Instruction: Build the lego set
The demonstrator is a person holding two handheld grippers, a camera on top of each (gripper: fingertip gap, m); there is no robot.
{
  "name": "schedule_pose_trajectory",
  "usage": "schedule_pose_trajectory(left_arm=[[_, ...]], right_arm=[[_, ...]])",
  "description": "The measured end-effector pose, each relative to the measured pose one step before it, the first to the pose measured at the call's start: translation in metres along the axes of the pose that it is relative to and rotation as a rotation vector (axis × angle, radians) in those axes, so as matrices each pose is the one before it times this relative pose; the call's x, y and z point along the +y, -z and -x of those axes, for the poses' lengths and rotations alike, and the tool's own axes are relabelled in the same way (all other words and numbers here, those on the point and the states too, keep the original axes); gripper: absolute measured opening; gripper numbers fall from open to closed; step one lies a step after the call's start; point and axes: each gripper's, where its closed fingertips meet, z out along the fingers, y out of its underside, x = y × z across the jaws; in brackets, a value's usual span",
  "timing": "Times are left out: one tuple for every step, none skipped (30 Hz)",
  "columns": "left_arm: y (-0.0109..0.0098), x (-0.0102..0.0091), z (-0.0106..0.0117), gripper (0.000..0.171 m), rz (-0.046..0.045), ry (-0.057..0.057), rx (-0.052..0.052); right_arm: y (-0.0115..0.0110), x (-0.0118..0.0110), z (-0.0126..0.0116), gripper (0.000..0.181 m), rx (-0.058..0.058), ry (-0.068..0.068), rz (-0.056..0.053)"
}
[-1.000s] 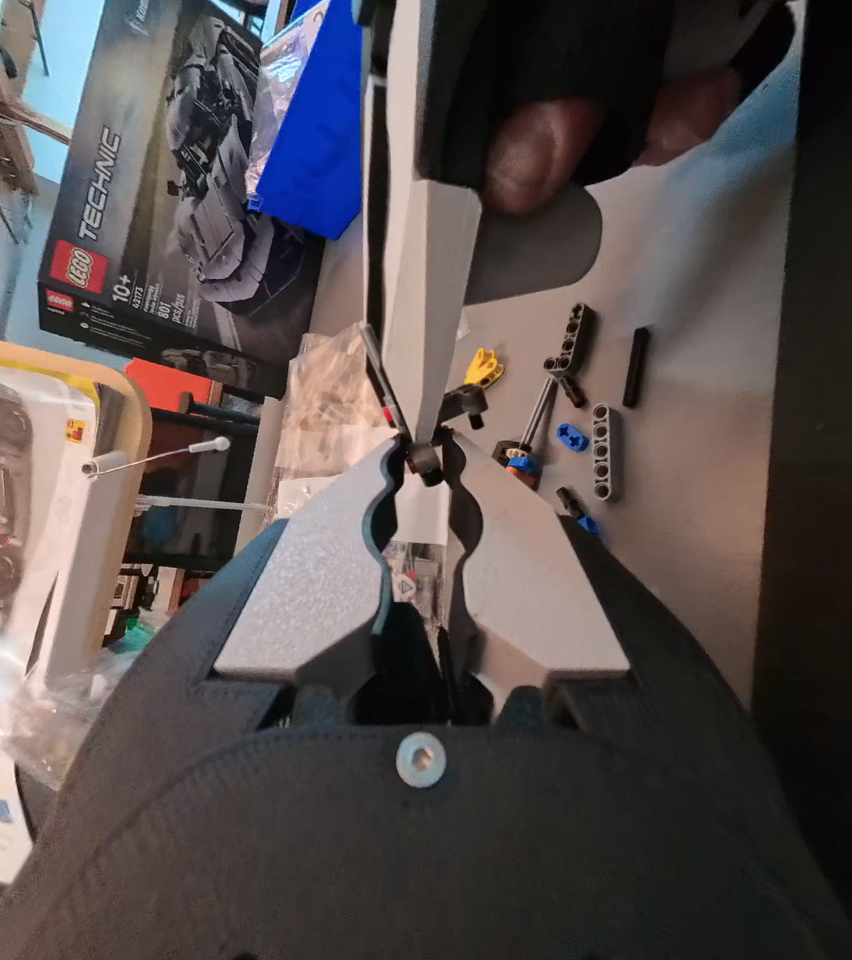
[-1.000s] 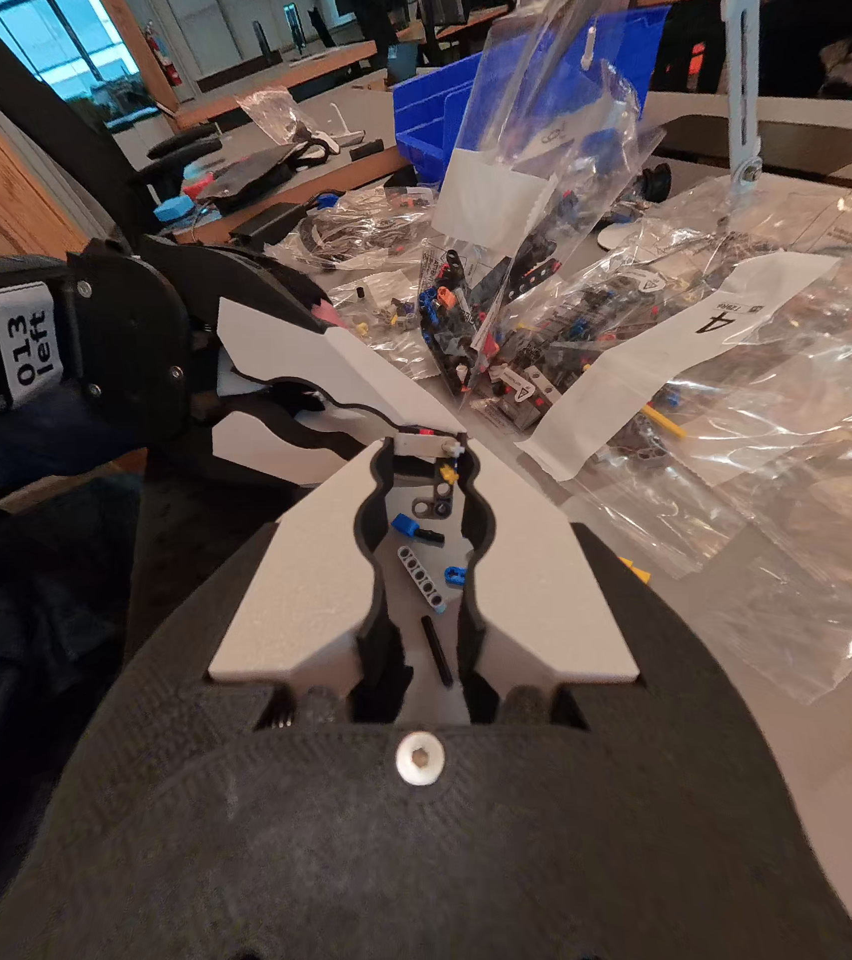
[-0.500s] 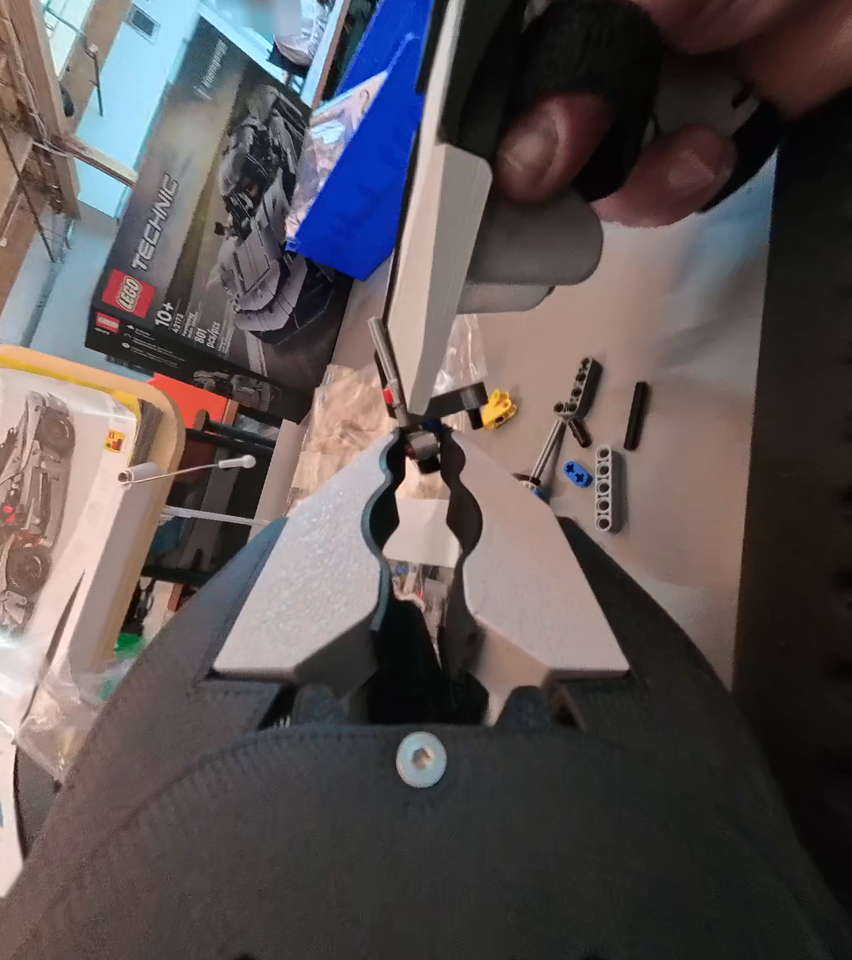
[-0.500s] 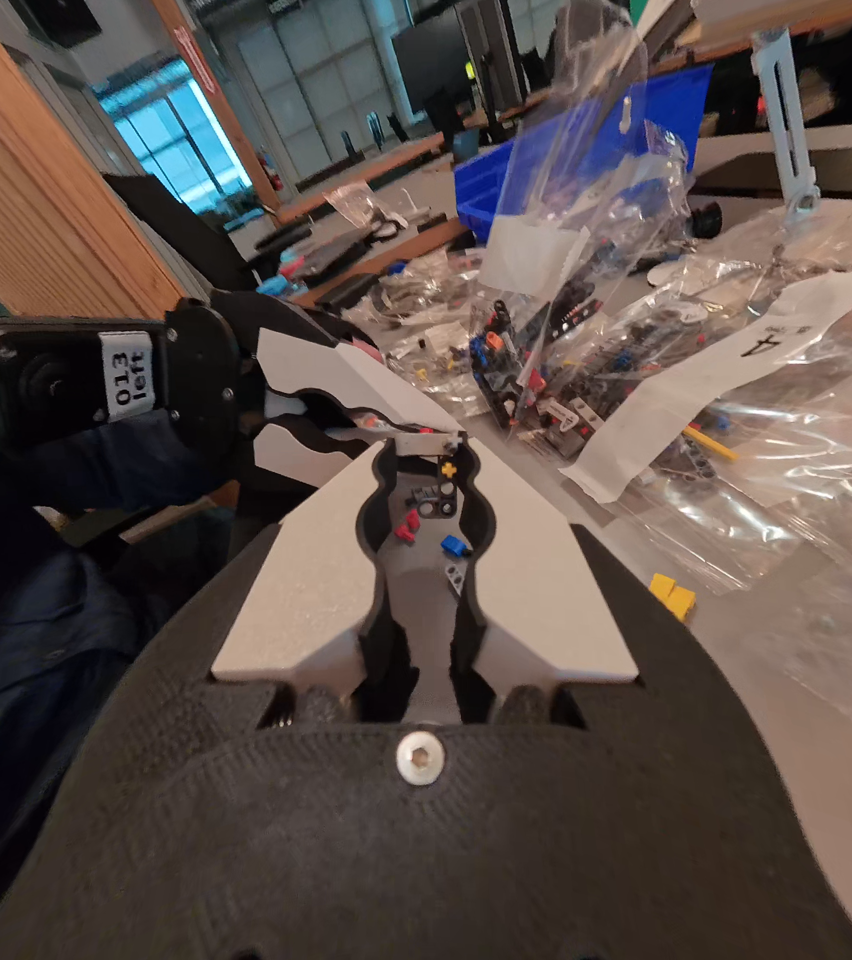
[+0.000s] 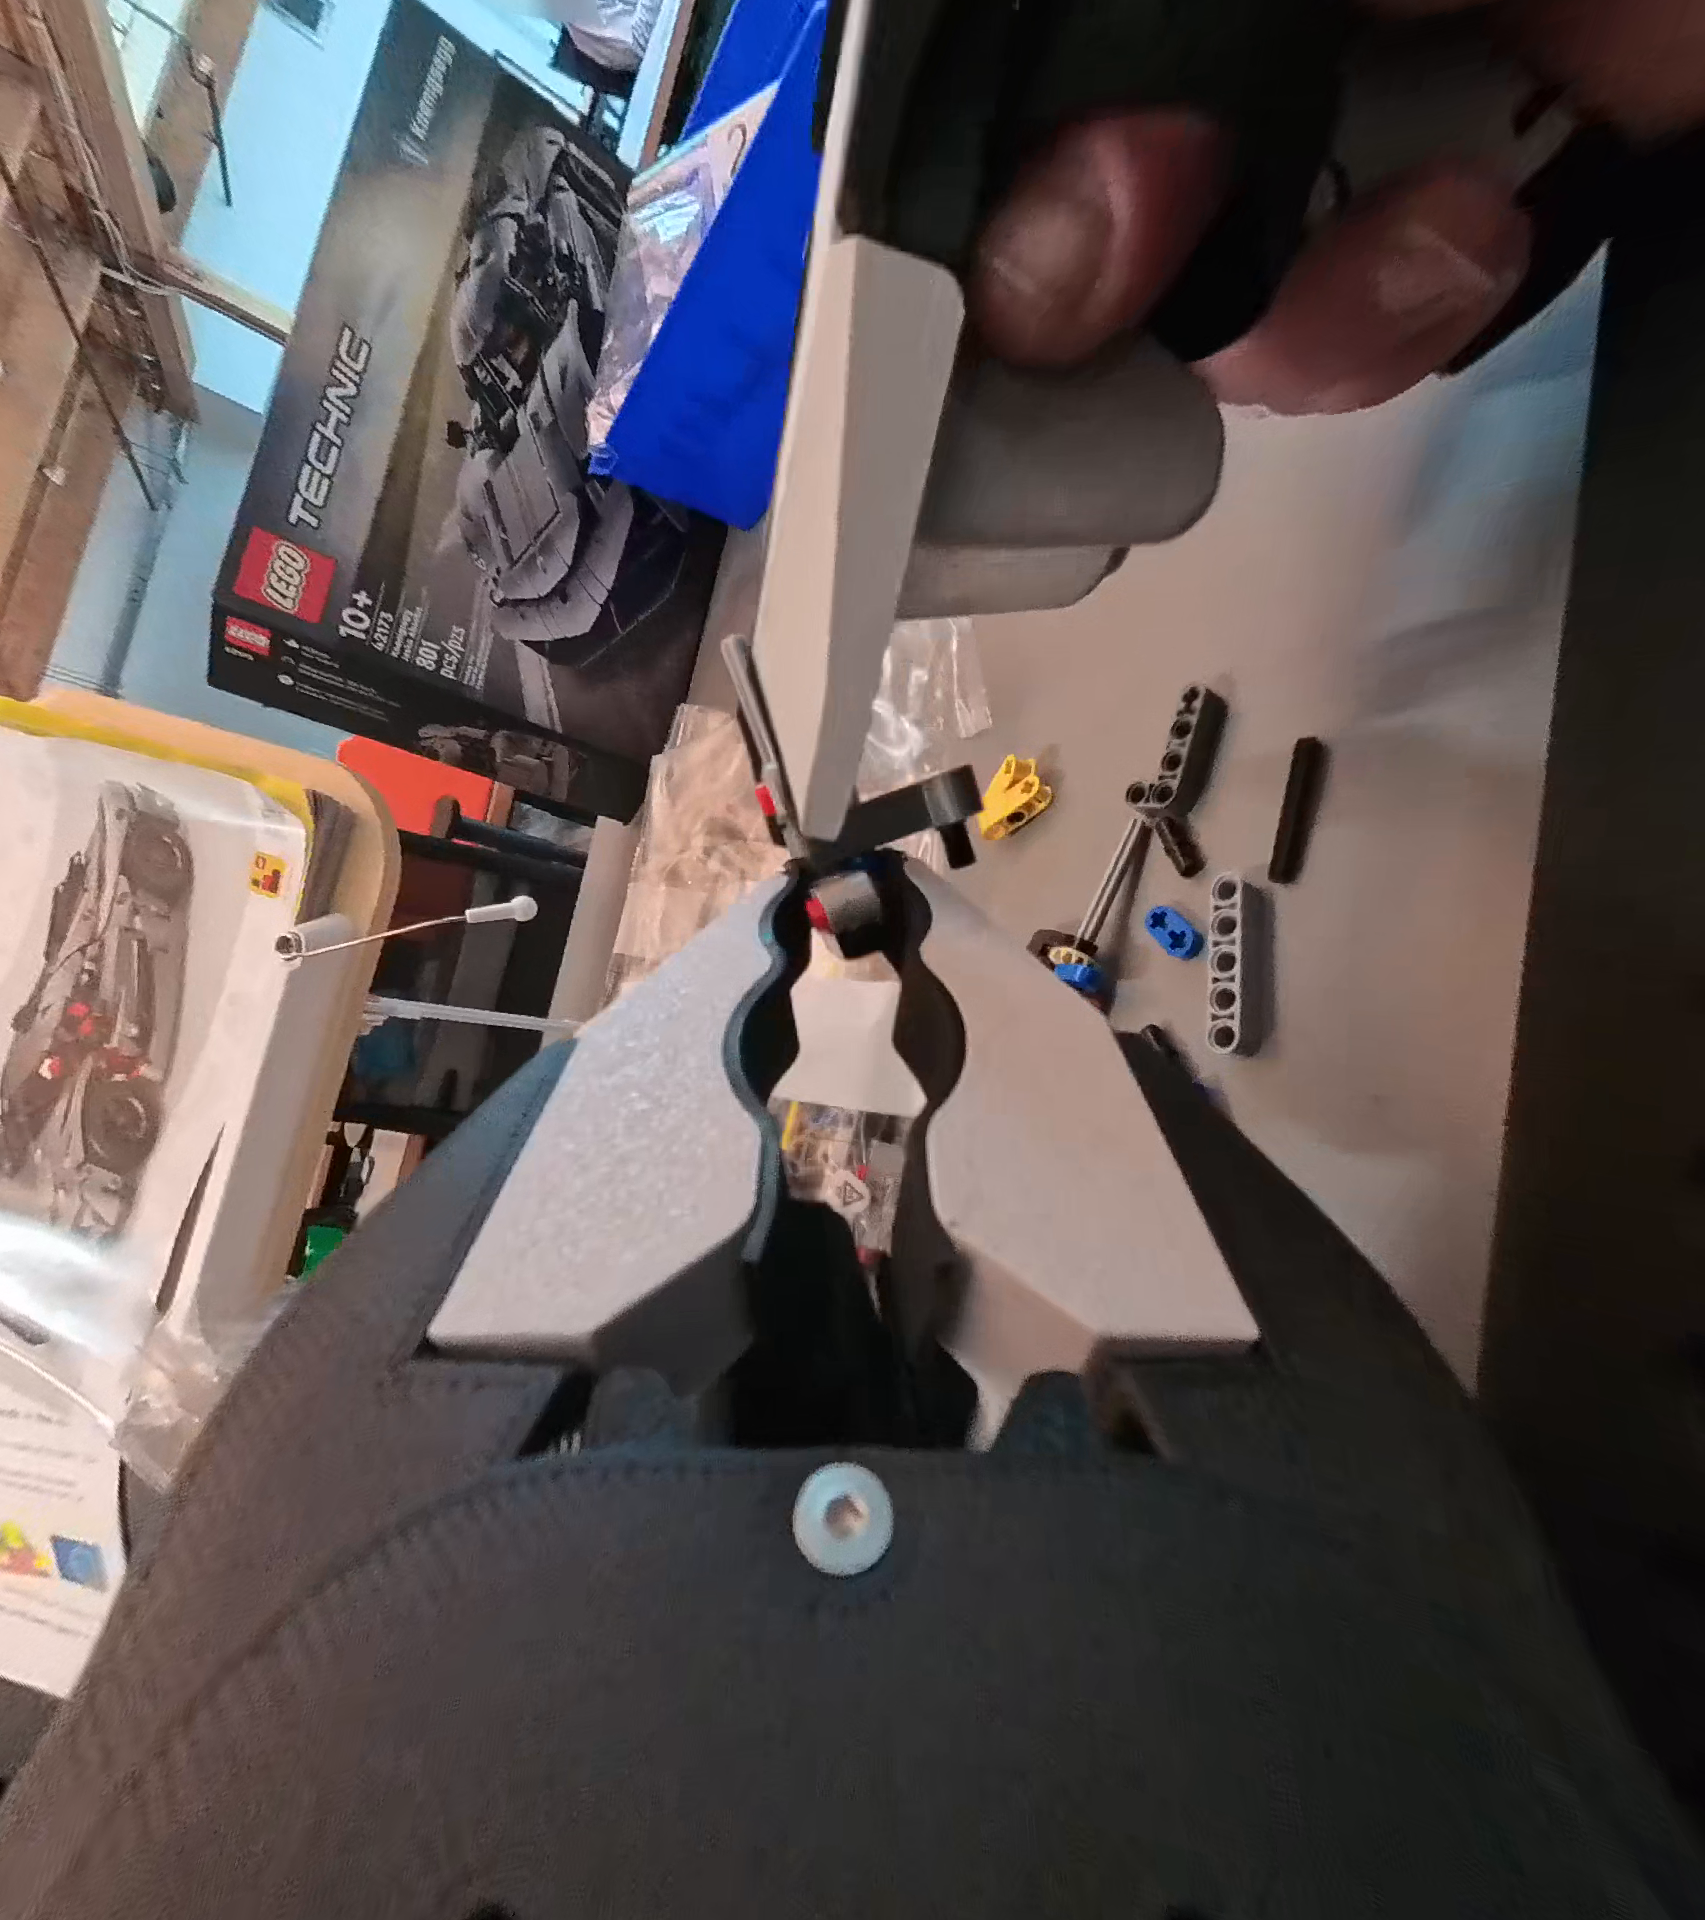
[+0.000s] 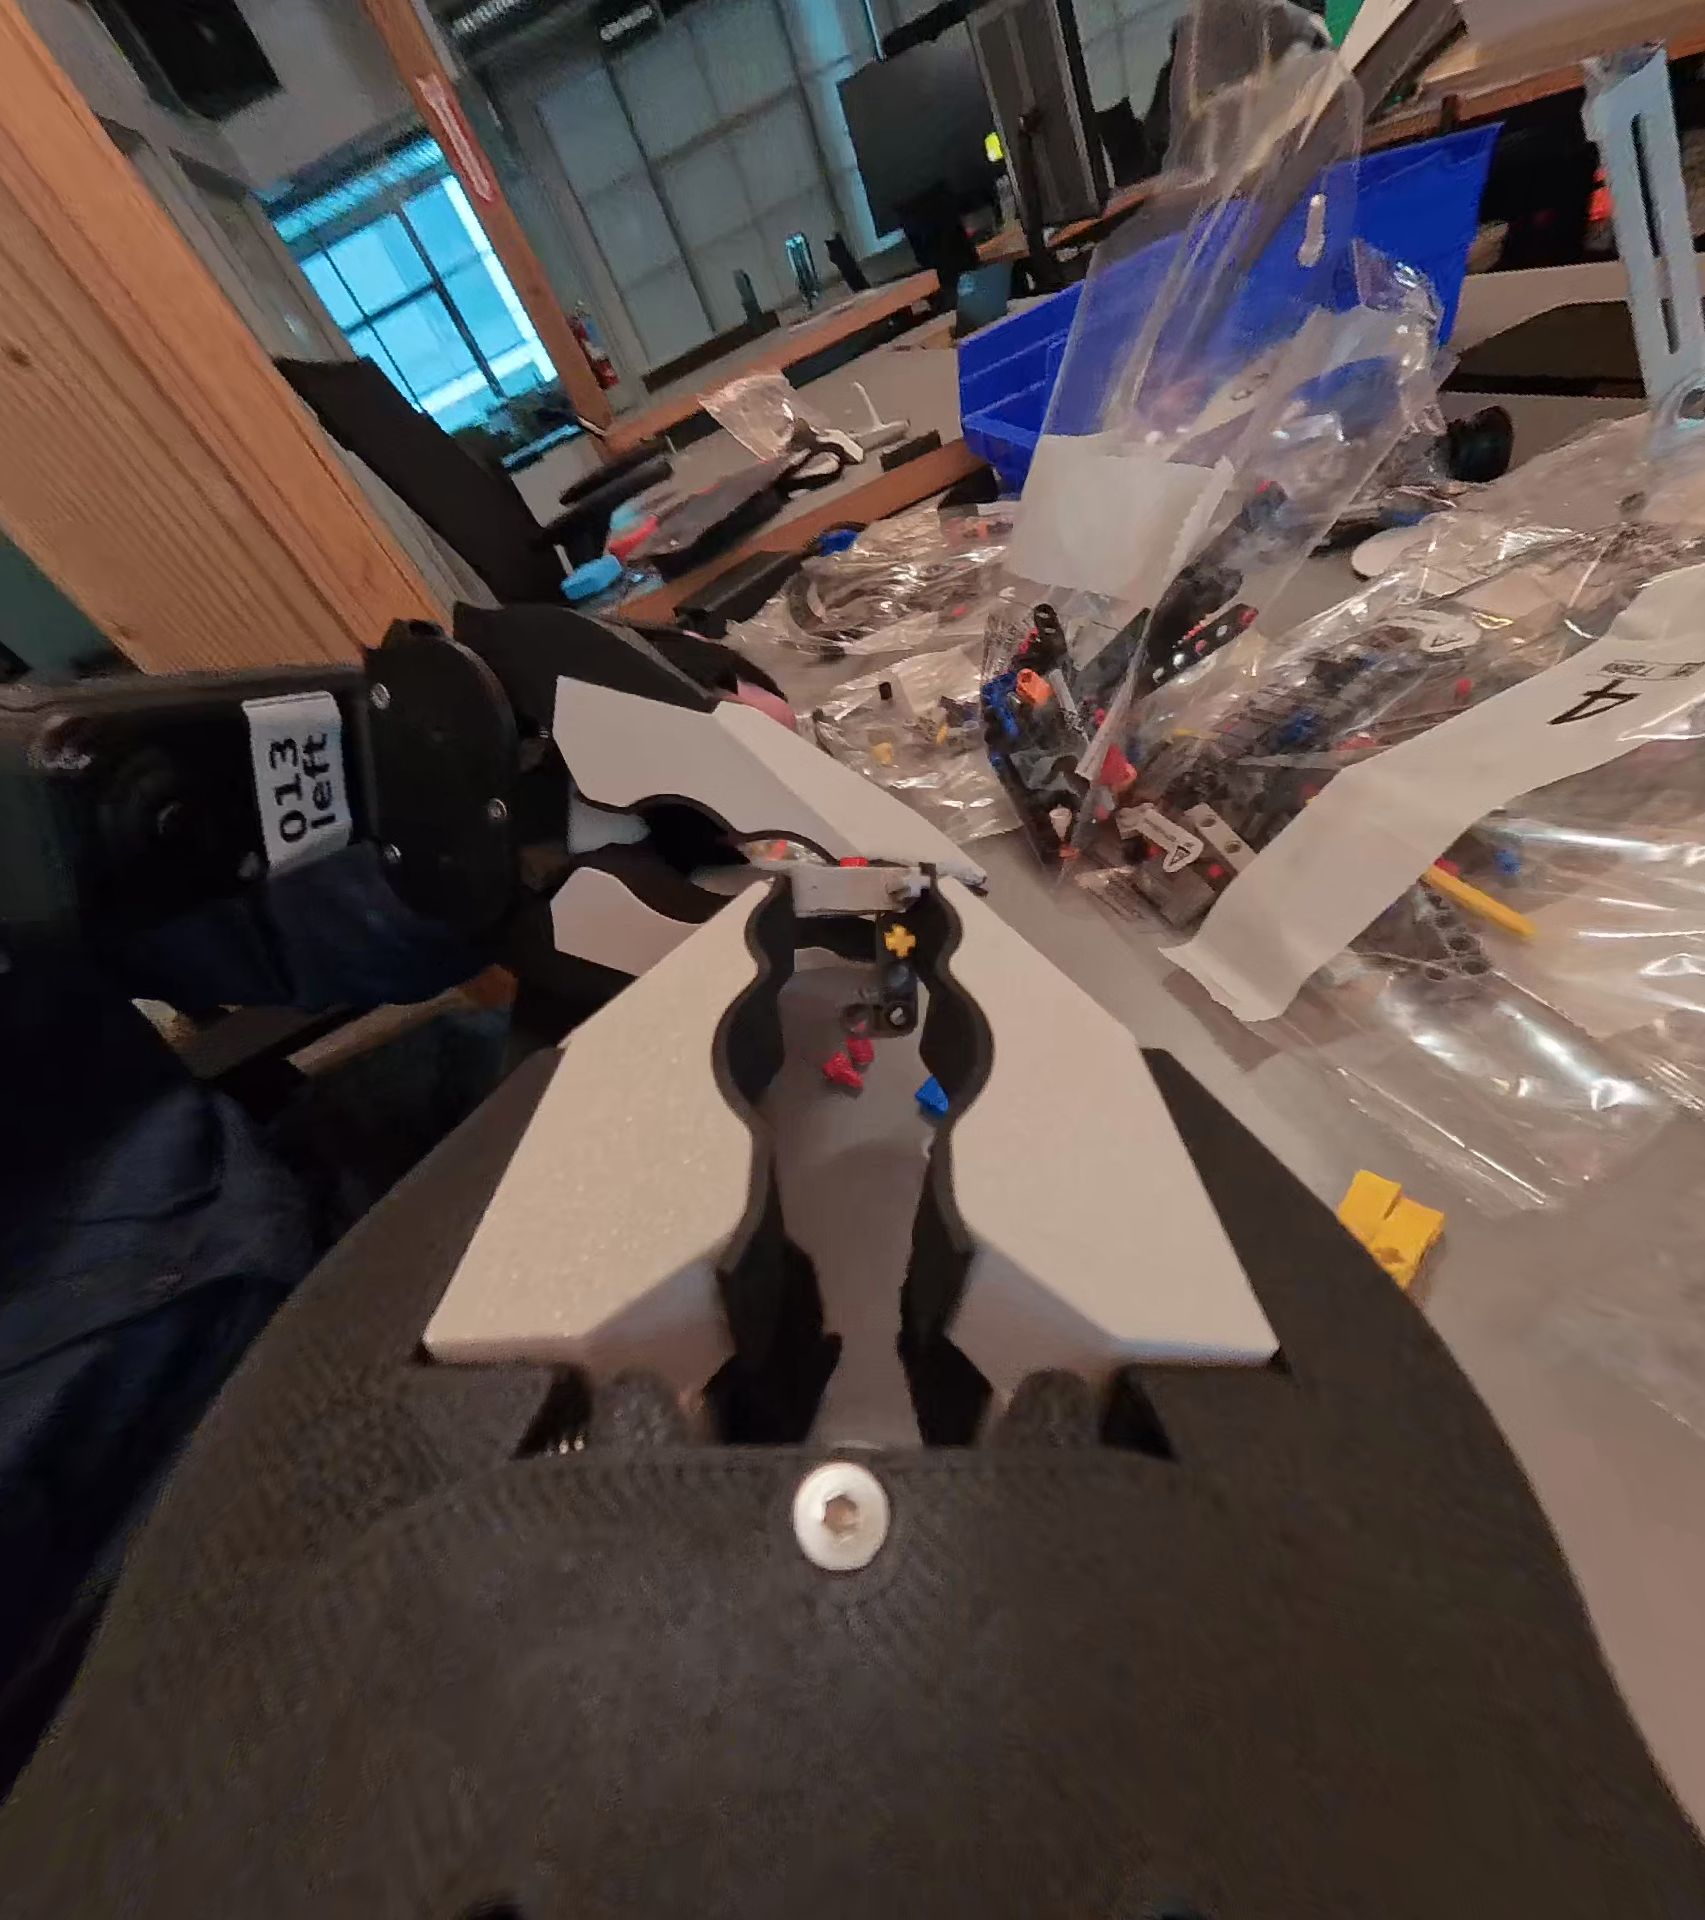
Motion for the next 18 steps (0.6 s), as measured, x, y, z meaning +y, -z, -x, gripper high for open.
schedule_pose_trajectory(left_arm=[[0.00084, -0.00099, -0.00018, 0.013, -0.01065, 0.0041, 0.0066], [0.00233, 0.00011, 0.00098, 0.013, -0.00806, -0.0017, -0.0009], [0.00191, 0.01079, 0.00238, 0.012, 0.0515, -0.0062, -0.015], [0.00057, 0.01677, 0.00022, 0.012, 0.04687, -0.0101, -0.0015], [0.00231, 0.00976, 0.00454, 0.012, 0.0034, 0.0379, -0.0033], [0.00546, -0.00304, 0.01072, 0.012, -0.03407, 0.0533, -0.0189], [0.00145, -0.00093, 0.00312, 0.013, -0.00562, 0.0104, 0.001], [-0.00375, 0.00364, -0.00687, 0.013, 0.01313, -0.015, 0.0296], [-0.00445, 0.0033, -0.00679, 0.013, 0.02294, -0.0194, 0.0204], [-0.0011, -0.00301, -0.00077, 0.013, -0.00183, -0.0087, -0.0029], [-0.00039, -0.00304, -0.0001, 0.014, -0.01015, 0.013, 0.0068], [-0.00328, 0.00451, -0.00283, 0.014, 0.02036, 0.0093, 0.0208], [-0.00328, 0.0057, -0.00276, 0.014, 0.02175, -0.0103, 0.0113], [-0.00034, -0.00002, -0.00067, 0.014, -0.00037, -0.0059, 0.0017], [0.00094, -0.00437, -0.00098, 0.014, -0.02074, 0.0155, 0.0108], [-0.00075, -0.00198, -0.00215, 0.014, -0.00877, 0.0186, 0.0174], [-0.00232, 0.00274, -0.0016, 0.014, 0.01692, -0.0074, 0.0062], [-0.00184, 0.00196, -0.00186, 0.014, 0.01219, -0.0176, 0.004]], right_arm=[[0.00104, -0.00038, 0.00114, 0.02, -0.005, 0.0016, -0.004], [0.00207, -0.00212, 0.00143, 0.02, -0.0134, -0.0077, -0.0174], [0.01164, -0.01265, -0.00337, 0.02, 0.0027, -0.0284, -0.0894], [0.02649, -0.02605, -0.00625, 0.02, -0.0193, -0.0755, -0.184], [0.02578, -0.01966, -0.00676, 0.02, -0.0068, -0.0594, -0.1142], [0.01153, -0.00132, -0.00467, 0.02, 0.0554, 0.0487, 0.0183], [-0.00008, 0.00814, 0.00035, 0.02, 0.0259, 0.0419, 0.0583], [-0.00526, 0.00959, 0.00023, 0.021, -0.0136, -0.0217, 0.0436], [-0.00686, 0.01054, -0.00239, 0.021, -0.0025, -0.0155, 0.0658], [-0.00735, 0.01113, -0.00707, 0.021, 0.0603, 0.0502, 0.0839], [-0.00807, 0.01414, -0.0087, 0.021, 0.079, 0.0605, 0.101], [-0.00935, 0.0126, -0.00234, 0.021, 0.0328, 0.0317, 0.083], [-0.0086, 0.01033, -0.00044, 0.021, 0.0155, 0.0198, 0.0701], [-0.00577, 0.00813, -0.00541, 0.022, 0.0461, 0.0218, 0.0591], [-0.0044, 0.00568, -0.00115, 0.022, 0.0173, 0.021, 0.0407], [-0.0034, 0.00296, 0.00366, 0.022, -0.0208, 0.01, 0.0177], [-0.00196, 0.00271, -0.00172, 0.022, 0.0063, -0.0053, 0.0146], [-0.00103, 0.00344, -0.00521, 0.022, 0.0281, -0.0077, 0.0195]])
